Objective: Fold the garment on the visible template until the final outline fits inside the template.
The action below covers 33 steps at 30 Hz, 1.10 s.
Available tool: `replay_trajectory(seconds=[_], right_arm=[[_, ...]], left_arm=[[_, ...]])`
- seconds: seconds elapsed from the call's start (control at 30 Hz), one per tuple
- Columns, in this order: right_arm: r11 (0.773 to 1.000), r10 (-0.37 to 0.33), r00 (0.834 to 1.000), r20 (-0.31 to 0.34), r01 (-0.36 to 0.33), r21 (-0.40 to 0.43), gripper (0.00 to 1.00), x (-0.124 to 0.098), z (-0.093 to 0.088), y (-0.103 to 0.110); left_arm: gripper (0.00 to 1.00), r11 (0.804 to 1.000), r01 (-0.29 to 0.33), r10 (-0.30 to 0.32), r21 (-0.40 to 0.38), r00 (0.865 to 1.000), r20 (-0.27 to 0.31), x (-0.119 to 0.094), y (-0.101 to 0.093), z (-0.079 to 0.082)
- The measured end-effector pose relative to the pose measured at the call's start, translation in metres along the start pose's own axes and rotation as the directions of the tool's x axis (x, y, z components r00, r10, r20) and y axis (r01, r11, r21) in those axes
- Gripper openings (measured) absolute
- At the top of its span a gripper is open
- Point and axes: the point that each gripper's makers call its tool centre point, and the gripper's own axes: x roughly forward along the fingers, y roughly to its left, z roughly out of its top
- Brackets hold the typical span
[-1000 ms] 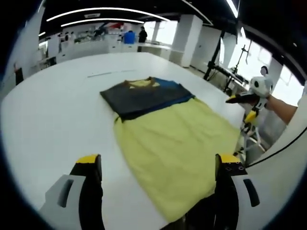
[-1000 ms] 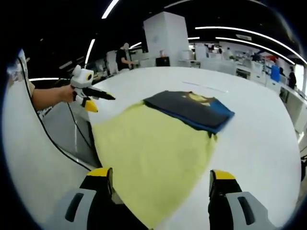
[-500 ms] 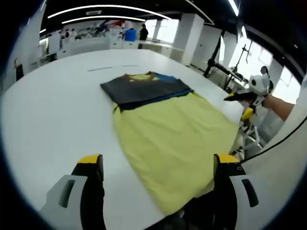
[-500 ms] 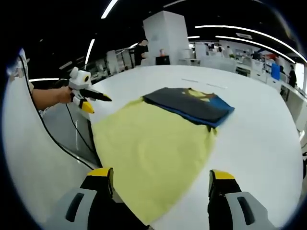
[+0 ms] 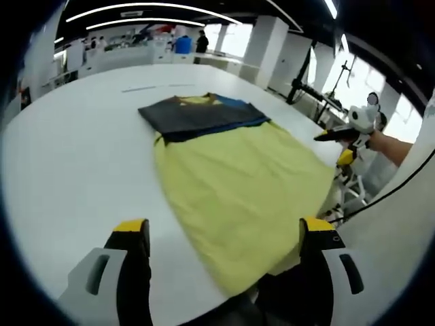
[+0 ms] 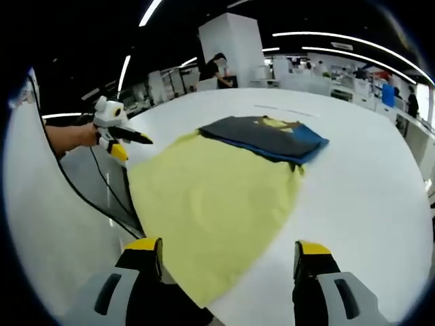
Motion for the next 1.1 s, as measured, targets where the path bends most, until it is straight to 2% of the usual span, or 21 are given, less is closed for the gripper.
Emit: replay_trajectory(seconds=[0.33,0.87,1.1], right_arm=[[1.0,0.01,0.999,-0.031,-0.01,0.018,0.72,0.002,-0.018,0.001],[1.0,0.027,0.999,-0.033,-0.026,0.013,0.62,0.0,-0.026,0.003],[0.999,0.034,0.999,-0.037,-0.034,0.012,0.59,0.0,-0.029,0.003]], left_arm=[[0.8,1.0,0.007,-0.007,-0.016,1.0,-0.017,-0.002,-0.003,-0.015],[0.73,1.0,0.016,-0.017,-0.024,0.999,-0.036,-0.004,-0.007,-0.029],[0.66,0.999,0.025,-0.027,-0.031,0.998,-0.051,-0.006,-0.012,-0.037]])
